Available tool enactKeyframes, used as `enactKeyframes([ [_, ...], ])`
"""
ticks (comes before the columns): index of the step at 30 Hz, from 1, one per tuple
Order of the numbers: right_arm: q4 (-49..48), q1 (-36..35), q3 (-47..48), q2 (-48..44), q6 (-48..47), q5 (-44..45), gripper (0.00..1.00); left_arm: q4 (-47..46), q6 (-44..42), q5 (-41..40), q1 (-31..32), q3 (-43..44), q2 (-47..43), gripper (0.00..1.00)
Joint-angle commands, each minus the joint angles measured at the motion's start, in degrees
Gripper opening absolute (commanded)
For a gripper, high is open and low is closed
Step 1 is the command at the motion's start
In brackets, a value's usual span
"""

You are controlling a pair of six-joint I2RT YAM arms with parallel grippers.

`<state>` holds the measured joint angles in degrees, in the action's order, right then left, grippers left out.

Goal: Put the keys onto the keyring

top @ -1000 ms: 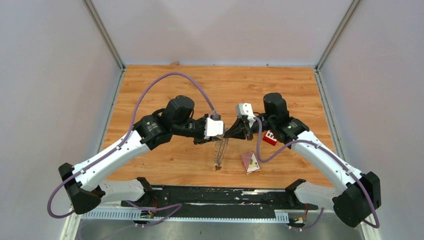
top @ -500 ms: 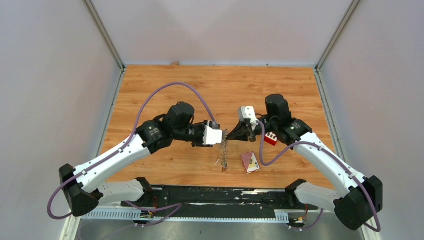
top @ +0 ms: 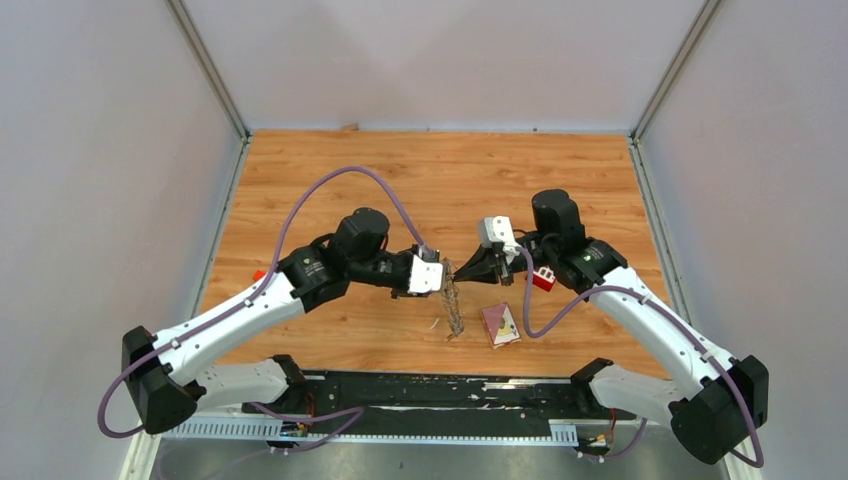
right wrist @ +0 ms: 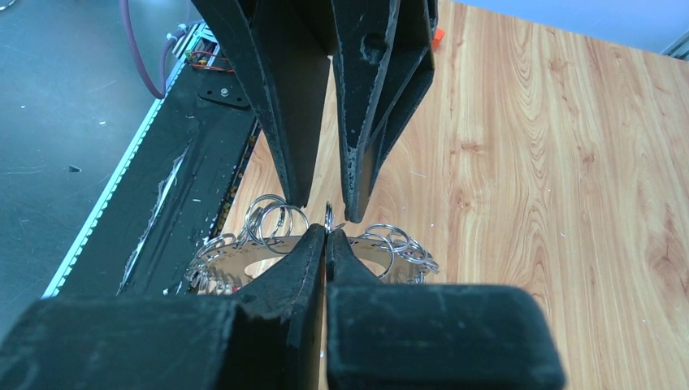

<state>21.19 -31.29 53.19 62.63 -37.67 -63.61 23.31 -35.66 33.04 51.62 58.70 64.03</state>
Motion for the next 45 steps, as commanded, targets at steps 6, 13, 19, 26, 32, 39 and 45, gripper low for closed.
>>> enactKeyframes([
  [6,-1.2,0.4,1.3,-2.1,-1.2,-4.1,0.0,-4.8,0.3,0.8,0.0,-5.3,-2.3,0.43],
  [13,-1.2,0.4,1.2,-1.9,-1.2,-3.6,0.0,-11.5,6.6,0.5,0.0,-8.1,-1.2,0.45],
  [19,-1.3,0.4,1.2,-1.9,-1.1,-3.4,0.0,-15.4,10.8,1.0,0.0,-8.6,0.3,0.53],
  [26,-1.4,0.4,1.1,-2.0,-1.0,-3.0,0.0,-17.0,12.9,3.1,0.0,-7.7,3.4,0.51],
  [32,-1.4,0.5,0.9,-2.2,-1.1,-2.8,0.0,-16.8,11.9,2.2,0.0,-8.4,3.2,0.41],
  [39,-1.3,0.7,0.9,-2.4,-1.1,-2.7,0.0,-14.3,8.4,0.1,0.0,-8.6,0.8,0.23],
  [45,-1.3,1.0,1.0,-2.5,-1.0,-2.5,0.0,-10.7,4.3,-2.4,0.0,-9.0,-1.5,0.18],
])
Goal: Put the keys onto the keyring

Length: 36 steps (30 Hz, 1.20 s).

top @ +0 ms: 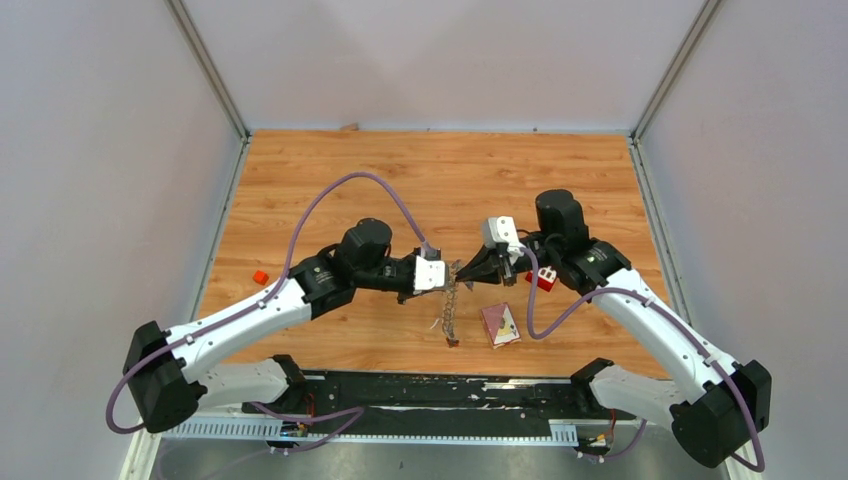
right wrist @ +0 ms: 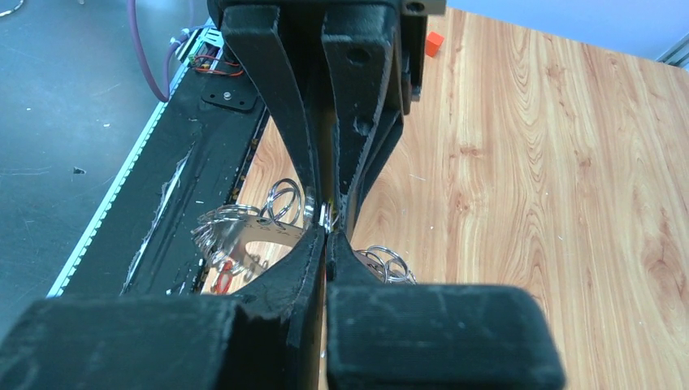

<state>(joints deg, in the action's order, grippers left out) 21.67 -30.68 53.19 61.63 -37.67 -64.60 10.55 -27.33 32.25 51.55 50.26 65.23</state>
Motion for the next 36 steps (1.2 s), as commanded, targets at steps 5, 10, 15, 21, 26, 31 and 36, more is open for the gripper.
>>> enactKeyframes([
  [5,-1.9,0.4,0.9,-1.7,-0.9,-1.6,0.0,4.2,-6.9,-4.1,0.0,-0.3,-4.6,0.18],
  [10,-2.1,0.5,0.5,-1.4,-1.1,-1.3,0.0,6.6,-8.5,-3.9,0.0,1.6,-4.8,0.16],
  [15,-2.2,0.5,0.3,-1.2,-1.2,-1.2,0.0,9.1,-9.2,-3.2,0.0,4.8,-3.3,0.07],
  [21,-2.4,0.5,-0.1,-1.3,-1.5,-0.5,0.0,10.9,-9.3,-3.4,0.0,7.7,-2.5,0.0],
  [26,-2.9,0.5,-0.5,-1.2,-1.4,0.5,0.0,14.3,-10.7,-3.5,0.0,10.5,-3.0,0.0],
  [31,-3.9,0.5,-0.8,-1.2,-0.6,2.0,0.0,18.2,-12.6,-2.9,0.0,12.2,-3.4,0.0],
  [36,-5.0,0.5,-0.9,-1.0,0.2,4.7,0.0,19.5,-12.9,-4.7,0.0,12.4,-2.8,0.0],
])
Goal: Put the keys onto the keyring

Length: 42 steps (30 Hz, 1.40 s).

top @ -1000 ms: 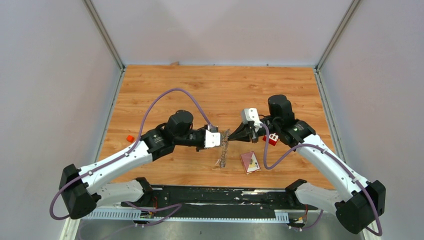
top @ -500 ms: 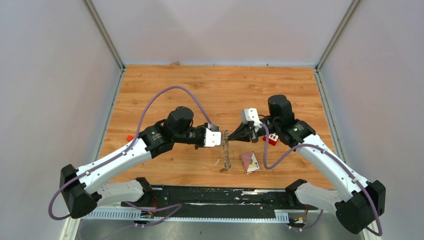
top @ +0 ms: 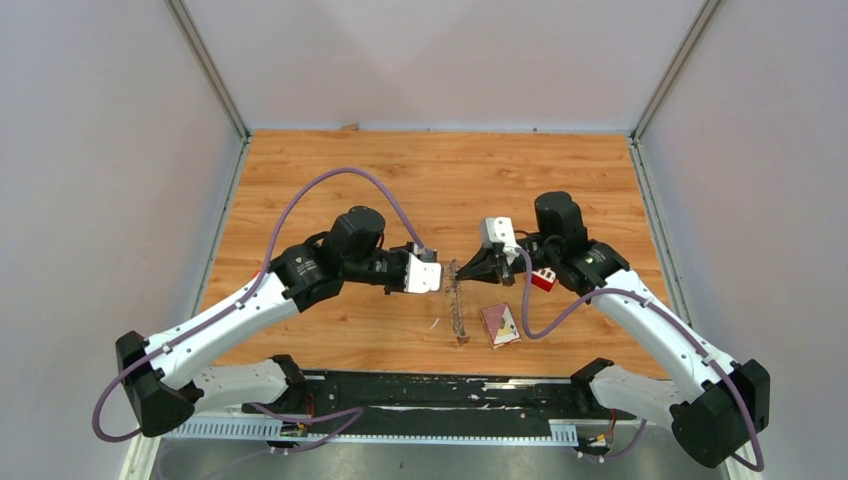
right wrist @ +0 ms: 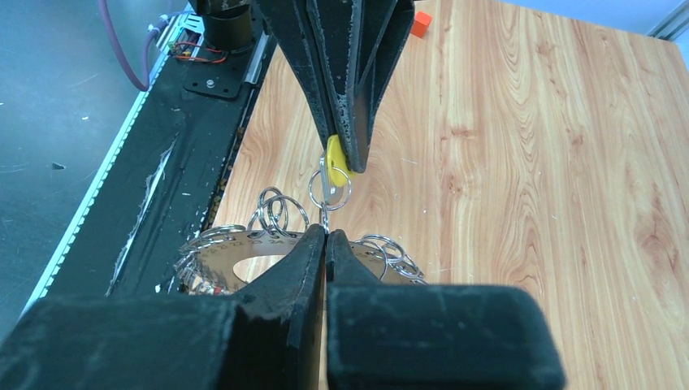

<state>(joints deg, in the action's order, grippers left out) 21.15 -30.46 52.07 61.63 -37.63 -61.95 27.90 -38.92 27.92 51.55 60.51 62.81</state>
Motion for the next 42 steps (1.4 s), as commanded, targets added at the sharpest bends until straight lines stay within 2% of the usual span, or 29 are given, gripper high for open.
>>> enactKeyframes([
  [1,-4.8,0.3,0.1,-1.0,0.4,3.3,0.0,1.9,-1.2,-1.3,0.0,2.3,-0.1,0.0],
  [4,-5.8,0.3,0.0,-0.4,1.5,8.7,0.0,-0.7,-0.3,-5.4,0.0,2.3,0.8,0.0],
  [9,-7.3,0.2,0.2,1.4,3.5,15.5,0.06,-3.8,-0.1,-10.9,-0.4,2.3,4.5,0.0],
  [16,-10.6,-0.1,-1.1,6.2,7.5,12.4,0.19,-2.4,-1.1,-11.0,-5.1,1.3,7.8,0.0],
  [19,-10.6,-0.3,-0.8,8.0,8.5,11.7,0.29,-0.7,-2.6,-11.4,-6.7,-0.5,7.4,0.0],
  [23,-9.8,-0.2,-0.3,7.3,7.9,13.8,0.34,2.6,-5.1,-13.2,-8.6,-3.5,6.3,0.0],
  [28,-9.4,0.5,-0.4,4.3,7.2,16.6,0.37,6.9,-9.1,-19.6,-9.6,-7.2,7.1,0.0],
  [35,-9.5,1.9,-1.0,2.6,7.0,16.0,0.37,13.1,-12.5,-26.2,-11.8,-10.7,8.0,0.0],
  [42,-9.4,2.0,-0.9,3.0,6.8,15.3,0.37,15.4,-13.6,-34.2,-12.4,-14.9,12.8,0.0],
])
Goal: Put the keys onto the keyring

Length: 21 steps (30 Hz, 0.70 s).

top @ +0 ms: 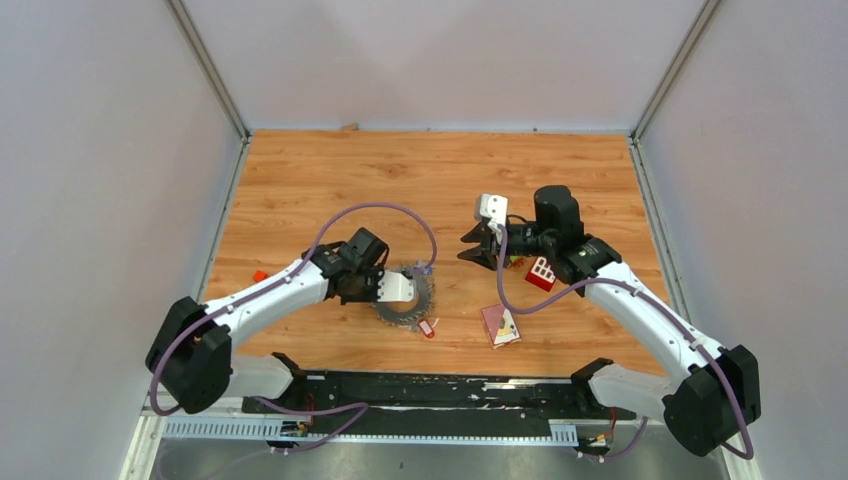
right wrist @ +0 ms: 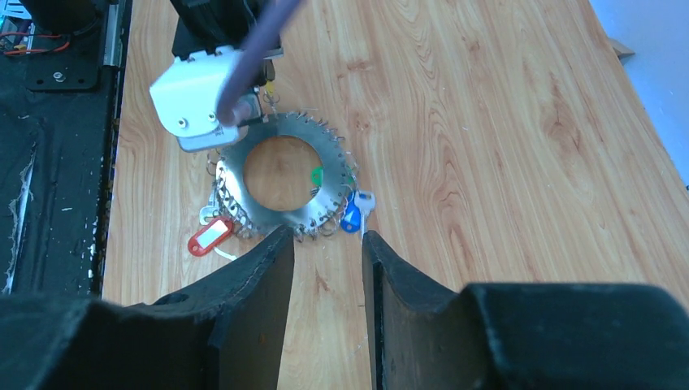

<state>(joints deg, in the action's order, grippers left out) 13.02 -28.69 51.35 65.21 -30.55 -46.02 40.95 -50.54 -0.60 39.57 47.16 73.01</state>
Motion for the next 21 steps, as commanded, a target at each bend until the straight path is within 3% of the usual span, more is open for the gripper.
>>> enactKeyframes([
  [1,-1.2,0.2,-0.3,-0.6,-0.4,-0.7,0.37,2.0,-1.8,-6.3,-0.4,-2.2,3.8,0.01],
  [14,-1.0,0.9,-0.5,-1.5,-0.5,-1.6,0.37,2.8,-0.2,-10.3,-0.8,-3.5,14.6,0.18],
  [18,-0.8,1.1,-0.3,-1.7,-0.4,-1.6,0.37,2.8,-0.2,-10.8,-1.7,-4.0,13.0,0.37],
  [21,0.0,1.5,0.1,-2.1,-0.4,-1.6,0.37,2.9,-0.3,-10.7,-3.3,-3.5,10.0,0.59],
])
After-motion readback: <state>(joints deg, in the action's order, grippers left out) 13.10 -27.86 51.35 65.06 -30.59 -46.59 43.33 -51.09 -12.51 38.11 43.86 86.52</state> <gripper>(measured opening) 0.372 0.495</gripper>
